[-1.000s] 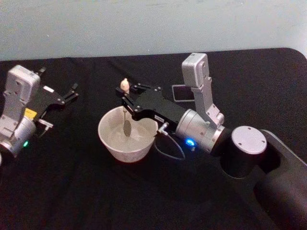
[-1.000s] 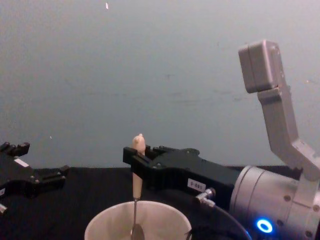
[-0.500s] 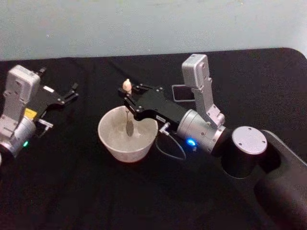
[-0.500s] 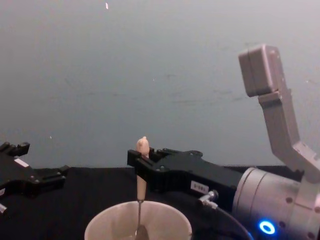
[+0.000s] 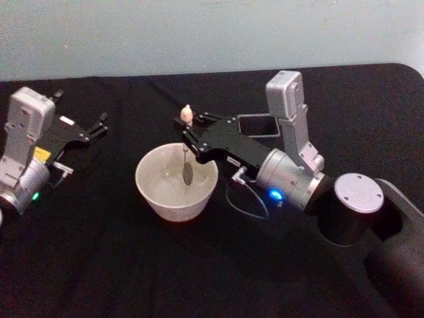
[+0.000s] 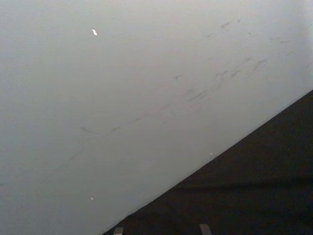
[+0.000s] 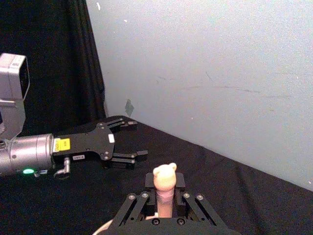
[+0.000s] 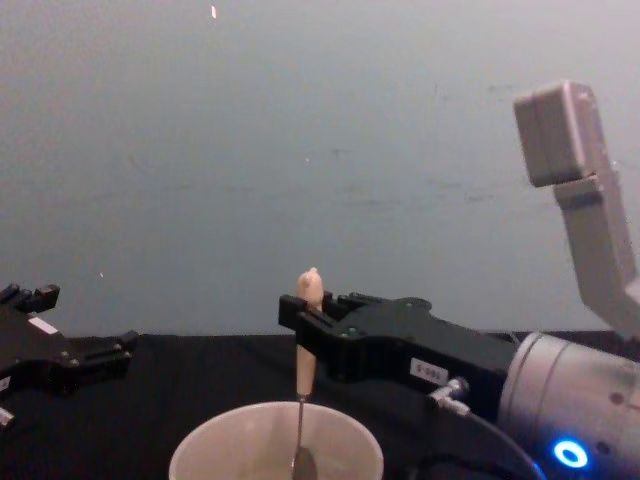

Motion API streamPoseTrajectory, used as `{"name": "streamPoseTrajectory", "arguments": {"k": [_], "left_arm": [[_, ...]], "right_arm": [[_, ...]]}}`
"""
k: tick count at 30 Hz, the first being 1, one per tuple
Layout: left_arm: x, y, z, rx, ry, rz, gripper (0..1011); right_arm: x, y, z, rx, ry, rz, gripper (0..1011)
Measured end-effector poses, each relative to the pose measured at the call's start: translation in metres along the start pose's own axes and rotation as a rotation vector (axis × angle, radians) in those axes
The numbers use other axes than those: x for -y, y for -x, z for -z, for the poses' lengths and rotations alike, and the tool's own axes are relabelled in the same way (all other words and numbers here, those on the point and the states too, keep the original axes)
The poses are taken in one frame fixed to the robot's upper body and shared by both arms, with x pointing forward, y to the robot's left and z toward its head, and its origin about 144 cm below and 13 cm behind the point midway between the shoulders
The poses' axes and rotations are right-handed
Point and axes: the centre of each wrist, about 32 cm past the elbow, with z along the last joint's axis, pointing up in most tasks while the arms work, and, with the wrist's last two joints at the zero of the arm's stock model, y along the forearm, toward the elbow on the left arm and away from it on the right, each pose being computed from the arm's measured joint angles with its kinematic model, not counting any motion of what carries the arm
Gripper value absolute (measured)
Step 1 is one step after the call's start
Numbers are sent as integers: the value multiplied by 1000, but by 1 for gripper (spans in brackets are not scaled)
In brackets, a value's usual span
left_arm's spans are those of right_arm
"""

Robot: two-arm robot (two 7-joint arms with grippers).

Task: Pick up the stirring spoon with one hand, stir inside the cup, then place it back in its original position.

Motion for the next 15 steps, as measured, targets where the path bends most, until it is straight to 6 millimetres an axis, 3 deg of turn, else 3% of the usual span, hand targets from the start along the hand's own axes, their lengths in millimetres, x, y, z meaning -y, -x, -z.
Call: {"name": "streamPoseTrajectory", "arguments": {"k": [15], "left_arm": [[0, 0, 0, 0, 0, 0, 1001]], "right_arm": [[25, 3, -2, 9, -2, -29, 222]]}}
